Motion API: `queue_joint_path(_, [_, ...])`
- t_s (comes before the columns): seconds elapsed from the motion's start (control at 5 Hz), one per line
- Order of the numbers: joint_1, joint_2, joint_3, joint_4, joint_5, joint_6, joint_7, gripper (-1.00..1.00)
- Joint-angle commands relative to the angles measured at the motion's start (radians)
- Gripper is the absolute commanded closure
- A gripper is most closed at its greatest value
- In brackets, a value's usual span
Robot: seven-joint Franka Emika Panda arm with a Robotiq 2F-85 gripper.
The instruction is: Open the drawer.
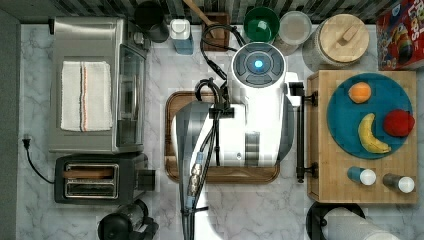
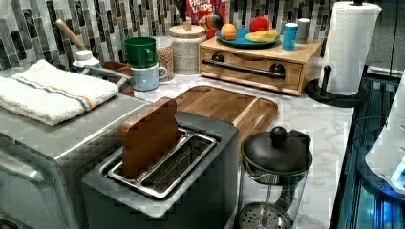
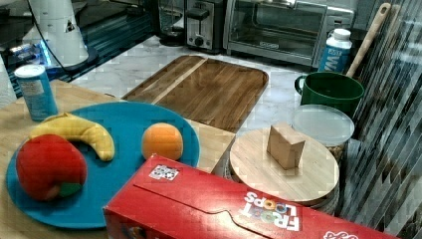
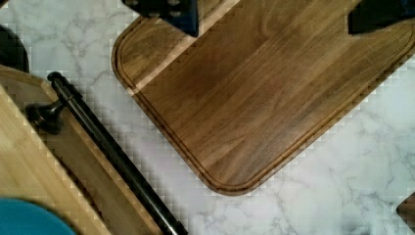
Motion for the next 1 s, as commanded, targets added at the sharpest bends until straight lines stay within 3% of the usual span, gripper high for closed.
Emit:
queue_joint_path(0.2, [-0.034, -0.066, -0.021, -0.141, -0.077, 0.150, -0.447, -1.00])
queue_joint_path(0.6, [-0.070, -0.104, -0.057, -0.223, -0.117, 0.233, -0.724, -1.00])
queue_joint_path(1.0, [-0.099, -0.106, -0.097, -0.262, -0.132, 0.312, -0.863, -1.00])
